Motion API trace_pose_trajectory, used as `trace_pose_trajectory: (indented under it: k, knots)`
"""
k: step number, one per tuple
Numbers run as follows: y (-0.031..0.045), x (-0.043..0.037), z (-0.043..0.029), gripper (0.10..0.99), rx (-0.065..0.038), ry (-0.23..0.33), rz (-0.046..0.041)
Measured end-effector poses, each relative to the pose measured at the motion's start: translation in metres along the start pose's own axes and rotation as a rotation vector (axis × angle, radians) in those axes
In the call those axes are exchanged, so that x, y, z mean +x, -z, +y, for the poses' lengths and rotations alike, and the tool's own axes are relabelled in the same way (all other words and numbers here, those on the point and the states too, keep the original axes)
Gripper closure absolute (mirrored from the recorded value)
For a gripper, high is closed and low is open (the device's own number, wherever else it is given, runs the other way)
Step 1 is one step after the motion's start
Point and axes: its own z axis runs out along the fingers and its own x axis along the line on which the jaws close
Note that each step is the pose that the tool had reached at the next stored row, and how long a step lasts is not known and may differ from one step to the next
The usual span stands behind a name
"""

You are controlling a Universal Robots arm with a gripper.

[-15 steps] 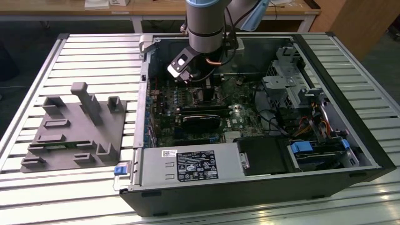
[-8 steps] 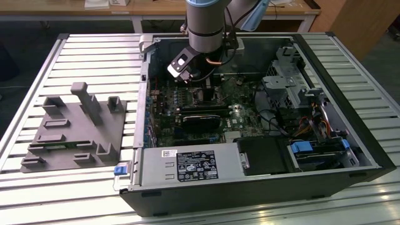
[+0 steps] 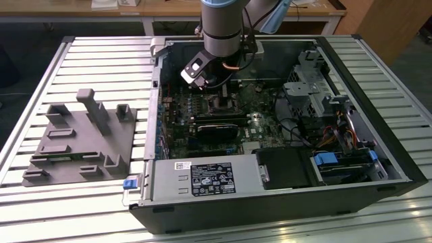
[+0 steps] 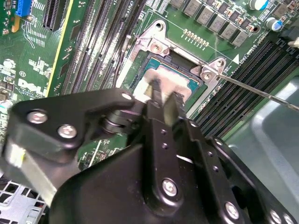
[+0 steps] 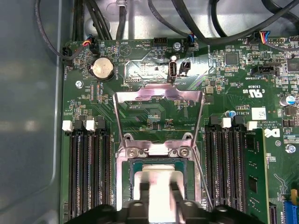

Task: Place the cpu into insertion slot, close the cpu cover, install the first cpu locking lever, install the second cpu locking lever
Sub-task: 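Place the cpu into insertion slot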

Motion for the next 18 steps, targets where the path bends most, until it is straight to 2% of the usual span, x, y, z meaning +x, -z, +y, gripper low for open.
trace_pose_trajectory:
  k: [2,4,5,6,13,18]
  knots:
    - [0.0000,0.0000,0.0000,0.906,0.000,0.000,-0.0001]
    - [0.0000,0.0000,0.0000,0.906,0.000,0.000,0.0000]
    - [0.0001,0.0000,0.0000,0.965,0.000,0.000,0.0000]
    - [0.0001,0.0000,0.0000,0.980,0.000,0.000,0.0000]
    - [0.0002,0.0000,0.0000,0.980,0.000,0.000,0.0000]
    - [0.0070,0.0002,0.0006,0.980,0.000,0.000,-0.0001]
